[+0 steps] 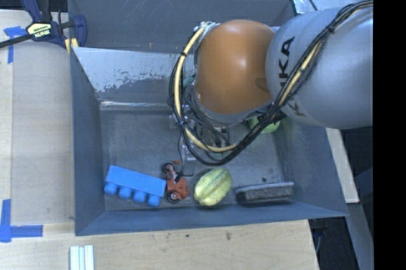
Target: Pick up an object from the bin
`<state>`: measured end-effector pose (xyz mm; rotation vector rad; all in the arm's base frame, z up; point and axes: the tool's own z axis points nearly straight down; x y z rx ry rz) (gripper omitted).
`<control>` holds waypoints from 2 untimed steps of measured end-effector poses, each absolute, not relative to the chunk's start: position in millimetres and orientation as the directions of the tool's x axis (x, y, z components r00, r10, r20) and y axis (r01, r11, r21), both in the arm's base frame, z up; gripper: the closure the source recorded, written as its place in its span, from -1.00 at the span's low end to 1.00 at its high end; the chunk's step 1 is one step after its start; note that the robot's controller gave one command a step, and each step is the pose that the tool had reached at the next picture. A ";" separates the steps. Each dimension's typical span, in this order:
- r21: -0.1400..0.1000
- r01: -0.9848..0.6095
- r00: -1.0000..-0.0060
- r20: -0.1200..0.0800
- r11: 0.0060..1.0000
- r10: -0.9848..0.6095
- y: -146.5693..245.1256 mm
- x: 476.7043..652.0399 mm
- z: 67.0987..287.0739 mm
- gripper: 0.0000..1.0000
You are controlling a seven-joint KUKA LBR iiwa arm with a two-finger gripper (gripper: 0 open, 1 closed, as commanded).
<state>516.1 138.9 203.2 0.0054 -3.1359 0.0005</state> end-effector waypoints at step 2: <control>0.002 -0.066 -0.998 -0.004 0.998 -0.066 192.6 516.2 132.8 -1.00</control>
Offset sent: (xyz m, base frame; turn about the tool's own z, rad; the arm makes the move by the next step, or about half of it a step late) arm -0.0046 0.0968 -0.1332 -0.1146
